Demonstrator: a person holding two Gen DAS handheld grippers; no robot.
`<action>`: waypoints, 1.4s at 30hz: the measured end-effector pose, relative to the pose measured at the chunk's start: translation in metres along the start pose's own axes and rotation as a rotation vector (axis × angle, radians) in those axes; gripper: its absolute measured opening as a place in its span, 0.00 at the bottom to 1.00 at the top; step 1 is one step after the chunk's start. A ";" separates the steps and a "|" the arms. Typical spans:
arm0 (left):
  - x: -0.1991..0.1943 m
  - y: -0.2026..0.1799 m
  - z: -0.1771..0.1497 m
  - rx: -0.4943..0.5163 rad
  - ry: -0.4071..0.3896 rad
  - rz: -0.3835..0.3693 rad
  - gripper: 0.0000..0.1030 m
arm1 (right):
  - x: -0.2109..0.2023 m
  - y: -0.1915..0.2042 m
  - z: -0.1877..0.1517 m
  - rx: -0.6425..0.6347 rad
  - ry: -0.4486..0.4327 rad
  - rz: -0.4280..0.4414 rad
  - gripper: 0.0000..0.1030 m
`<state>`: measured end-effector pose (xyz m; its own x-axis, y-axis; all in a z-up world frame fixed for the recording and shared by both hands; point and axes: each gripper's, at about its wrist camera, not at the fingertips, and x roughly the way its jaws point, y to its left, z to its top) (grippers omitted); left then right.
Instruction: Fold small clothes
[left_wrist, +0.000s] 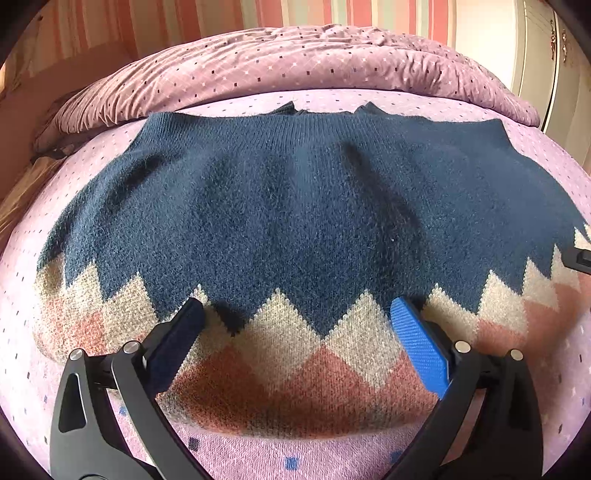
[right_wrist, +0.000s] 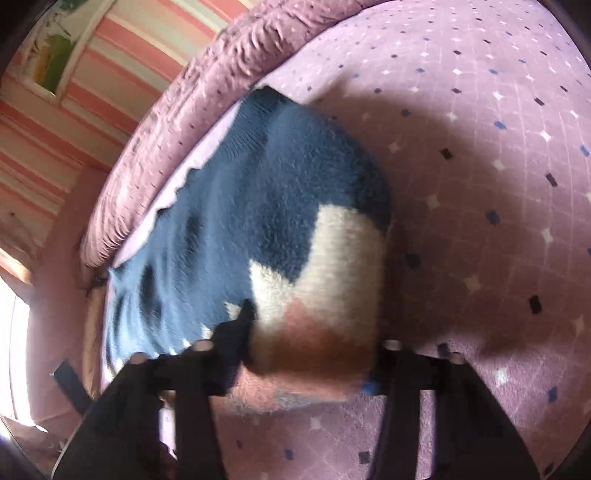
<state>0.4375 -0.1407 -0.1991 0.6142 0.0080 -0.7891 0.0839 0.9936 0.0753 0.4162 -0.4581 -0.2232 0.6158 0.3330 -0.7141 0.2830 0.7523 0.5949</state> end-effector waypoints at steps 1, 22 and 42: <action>0.000 -0.001 0.000 0.002 0.002 0.003 0.97 | -0.002 0.004 -0.002 -0.034 -0.008 -0.010 0.40; -0.041 0.062 -0.020 -0.235 0.039 -0.112 0.89 | -0.077 0.223 -0.013 -0.579 -0.206 0.113 0.21; -0.105 0.374 -0.028 -0.415 -0.101 0.100 0.95 | 0.119 0.391 -0.260 -1.331 -0.004 -0.204 0.27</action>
<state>0.3824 0.2328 -0.1052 0.6785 0.1160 -0.7254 -0.2899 0.9496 -0.1193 0.4093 0.0234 -0.1710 0.6514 0.1499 -0.7438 -0.5529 0.7651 -0.3301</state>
